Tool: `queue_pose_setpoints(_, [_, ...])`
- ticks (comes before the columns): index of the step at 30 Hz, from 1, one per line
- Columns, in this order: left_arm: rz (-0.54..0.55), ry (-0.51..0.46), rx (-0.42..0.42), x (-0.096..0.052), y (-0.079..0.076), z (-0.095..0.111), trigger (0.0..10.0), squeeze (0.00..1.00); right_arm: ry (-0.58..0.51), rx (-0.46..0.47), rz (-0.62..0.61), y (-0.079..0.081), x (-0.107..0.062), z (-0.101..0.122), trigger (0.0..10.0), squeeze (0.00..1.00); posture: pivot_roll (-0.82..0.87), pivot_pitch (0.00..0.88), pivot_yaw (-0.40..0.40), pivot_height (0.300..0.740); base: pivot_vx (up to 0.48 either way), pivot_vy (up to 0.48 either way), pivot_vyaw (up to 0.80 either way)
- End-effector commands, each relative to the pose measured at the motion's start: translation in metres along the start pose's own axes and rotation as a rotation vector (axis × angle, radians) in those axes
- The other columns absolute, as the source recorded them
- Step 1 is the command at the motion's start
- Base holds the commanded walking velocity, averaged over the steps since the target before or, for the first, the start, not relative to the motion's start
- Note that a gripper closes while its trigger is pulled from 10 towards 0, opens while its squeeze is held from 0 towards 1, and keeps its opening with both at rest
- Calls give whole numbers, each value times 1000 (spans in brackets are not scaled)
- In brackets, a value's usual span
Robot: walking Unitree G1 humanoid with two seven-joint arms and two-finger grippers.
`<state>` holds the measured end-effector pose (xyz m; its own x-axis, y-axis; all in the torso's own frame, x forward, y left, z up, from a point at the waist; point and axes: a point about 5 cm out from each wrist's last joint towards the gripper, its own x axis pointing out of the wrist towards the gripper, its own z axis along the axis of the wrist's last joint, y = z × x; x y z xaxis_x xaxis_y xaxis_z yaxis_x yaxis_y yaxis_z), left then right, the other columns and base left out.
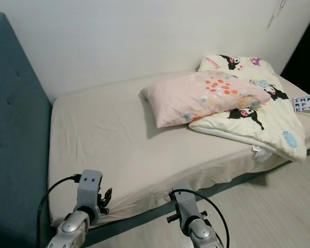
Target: Clean up the room
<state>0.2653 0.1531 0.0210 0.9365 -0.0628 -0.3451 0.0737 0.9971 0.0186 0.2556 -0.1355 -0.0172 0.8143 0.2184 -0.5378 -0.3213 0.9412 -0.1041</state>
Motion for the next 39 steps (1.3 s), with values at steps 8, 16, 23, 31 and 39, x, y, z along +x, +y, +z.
queue_pose_setpoints(8, [-12,23,-4,-2,-6,-3,10000,0,-4,16,10,3,-2,-3,10000,0,-61,129,-11,740,0,-435,0])
queue_pose_setpoints(16, [-9,22,-5,-2,-3,-3,10000,0,-5,16,14,4,-2,-3,10000,0,-62,120,-7,740,0,-445,0])
queue_pose_setpoints(23, [-11,22,-1,-2,-3,-2,10000,0,-5,13,16,4,-2,-3,10000,0,-61,119,-6,740,0,-444,0])
queue_pose_setpoints(31, [-23,25,15,-2,-3,-2,10000,0,-7,19,16,6,-2,-4,10000,0,-59,113,1,740,0,-444,0])
queue_pose_setpoints(39, [-24,24,20,-2,-3,-2,10000,0,-6,18,21,7,-1,-4,10000,0,-57,114,2,740,0,-446,0])
